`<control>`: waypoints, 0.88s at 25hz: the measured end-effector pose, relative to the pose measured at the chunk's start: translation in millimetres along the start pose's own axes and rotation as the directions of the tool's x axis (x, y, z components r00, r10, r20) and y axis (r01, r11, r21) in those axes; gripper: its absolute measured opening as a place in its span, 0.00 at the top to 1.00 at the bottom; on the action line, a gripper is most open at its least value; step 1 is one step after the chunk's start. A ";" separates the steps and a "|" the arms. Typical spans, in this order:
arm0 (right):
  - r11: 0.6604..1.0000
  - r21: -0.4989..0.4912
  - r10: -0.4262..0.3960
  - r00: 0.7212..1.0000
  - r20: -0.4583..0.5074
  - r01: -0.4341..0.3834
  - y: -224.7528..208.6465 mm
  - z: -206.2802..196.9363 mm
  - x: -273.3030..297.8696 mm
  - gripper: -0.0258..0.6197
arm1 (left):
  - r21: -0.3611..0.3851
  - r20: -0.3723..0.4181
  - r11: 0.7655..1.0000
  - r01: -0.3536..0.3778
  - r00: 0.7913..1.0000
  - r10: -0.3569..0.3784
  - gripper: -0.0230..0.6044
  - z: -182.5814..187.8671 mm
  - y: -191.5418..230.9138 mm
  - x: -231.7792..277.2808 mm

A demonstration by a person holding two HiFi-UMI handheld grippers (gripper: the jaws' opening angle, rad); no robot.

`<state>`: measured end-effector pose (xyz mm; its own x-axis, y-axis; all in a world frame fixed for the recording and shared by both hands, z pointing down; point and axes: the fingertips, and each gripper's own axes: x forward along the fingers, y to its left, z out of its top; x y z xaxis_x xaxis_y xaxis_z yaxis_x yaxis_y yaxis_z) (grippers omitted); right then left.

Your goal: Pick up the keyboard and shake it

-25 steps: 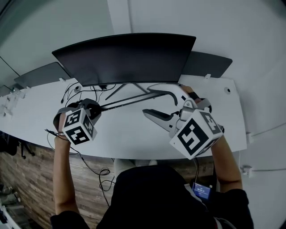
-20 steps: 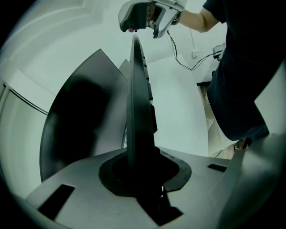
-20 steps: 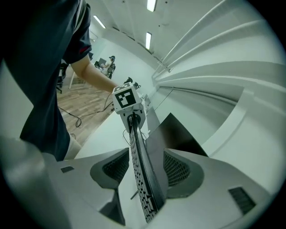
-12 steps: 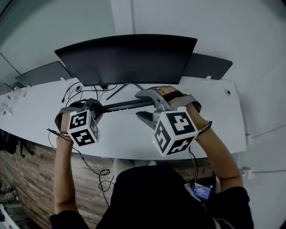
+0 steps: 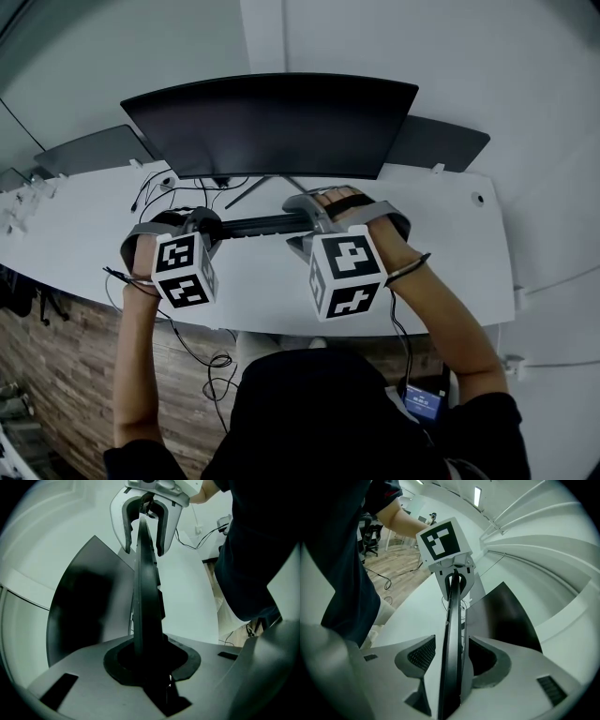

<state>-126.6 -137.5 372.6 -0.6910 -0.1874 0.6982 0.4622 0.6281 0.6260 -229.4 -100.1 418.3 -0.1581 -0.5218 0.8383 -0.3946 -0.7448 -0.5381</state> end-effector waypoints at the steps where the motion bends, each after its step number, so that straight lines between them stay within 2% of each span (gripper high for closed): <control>1: 1.000 0.000 0.003 1.000 -0.009 -0.003 0.9 -1.1 1.8 0.61 | 0.003 -0.005 1.000 -0.001 1.000 0.001 0.81 -0.6 -0.7 -0.4; 9: 0.999 -0.002 0.043 0.996 -0.075 -0.043 13.3 -11.1 17.3 0.62 | 0.016 -0.014 1.000 -0.009 1.000 0.009 0.81 3.0 -4.2 -3.4; 14: 0.999 -0.027 0.034 0.995 -0.093 -0.037 13.3 -9.7 22.5 0.76 | 0.027 -0.029 1.000 -0.011 1.000 0.011 0.81 2.1 -4.4 -2.6; 22: 0.999 -0.018 0.027 0.992 -0.126 -0.029 14.7 -14.8 26.4 0.80 | 0.011 -0.015 1.000 -0.021 1.000 0.021 0.81 6.1 -2.4 -4.1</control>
<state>-129.9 -144.3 405.4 -0.6028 -0.2639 0.7530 0.4921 0.6199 0.6112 -222.3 -98.8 415.6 -0.1799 -0.5308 0.8282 -0.3817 -0.7383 -0.5561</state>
